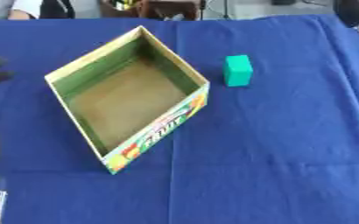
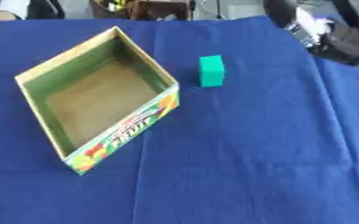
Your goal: Pick up objects on the table and place them in the box.
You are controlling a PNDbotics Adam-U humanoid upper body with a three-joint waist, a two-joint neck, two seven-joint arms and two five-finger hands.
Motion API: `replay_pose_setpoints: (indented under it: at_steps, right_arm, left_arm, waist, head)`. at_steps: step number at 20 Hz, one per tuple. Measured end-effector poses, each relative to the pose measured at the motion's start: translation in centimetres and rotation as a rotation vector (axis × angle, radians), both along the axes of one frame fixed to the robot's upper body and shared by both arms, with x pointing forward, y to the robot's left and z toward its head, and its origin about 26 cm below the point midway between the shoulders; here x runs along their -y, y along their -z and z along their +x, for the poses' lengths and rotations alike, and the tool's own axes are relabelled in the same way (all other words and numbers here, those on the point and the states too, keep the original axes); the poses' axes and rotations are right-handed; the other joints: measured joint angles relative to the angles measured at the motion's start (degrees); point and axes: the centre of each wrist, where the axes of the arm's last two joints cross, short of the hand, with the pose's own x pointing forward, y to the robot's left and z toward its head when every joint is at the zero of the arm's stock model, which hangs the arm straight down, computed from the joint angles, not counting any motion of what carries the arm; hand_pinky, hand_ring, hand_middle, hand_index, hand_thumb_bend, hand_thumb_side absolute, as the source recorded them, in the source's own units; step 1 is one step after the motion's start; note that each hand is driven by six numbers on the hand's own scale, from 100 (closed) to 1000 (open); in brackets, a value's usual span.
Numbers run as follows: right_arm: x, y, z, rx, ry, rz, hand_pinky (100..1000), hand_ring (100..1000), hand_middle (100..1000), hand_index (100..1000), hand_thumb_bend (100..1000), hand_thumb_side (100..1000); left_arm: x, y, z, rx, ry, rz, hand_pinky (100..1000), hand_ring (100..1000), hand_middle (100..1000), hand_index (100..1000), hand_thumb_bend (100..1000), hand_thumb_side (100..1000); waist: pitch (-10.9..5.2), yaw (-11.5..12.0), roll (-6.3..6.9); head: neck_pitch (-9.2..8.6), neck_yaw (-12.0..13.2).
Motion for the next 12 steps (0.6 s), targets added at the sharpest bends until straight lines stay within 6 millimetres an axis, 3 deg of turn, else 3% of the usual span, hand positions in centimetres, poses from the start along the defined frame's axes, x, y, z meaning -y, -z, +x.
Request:
replay_pose_setpoints:
  at_steps: [12]
  right_arm:
    - [1.2,-1.9,4.8,-0.188,0.084,-0.324,843,834,798,885,547,963]
  left_arm:
    - [0.1,0.2,-0.1,-0.013,0.013,0.010,668,693,723,837,100,1000]
  waist:
    - [-0.42,0.4,-0.31]
  head:
    - [0.00,-0.9]
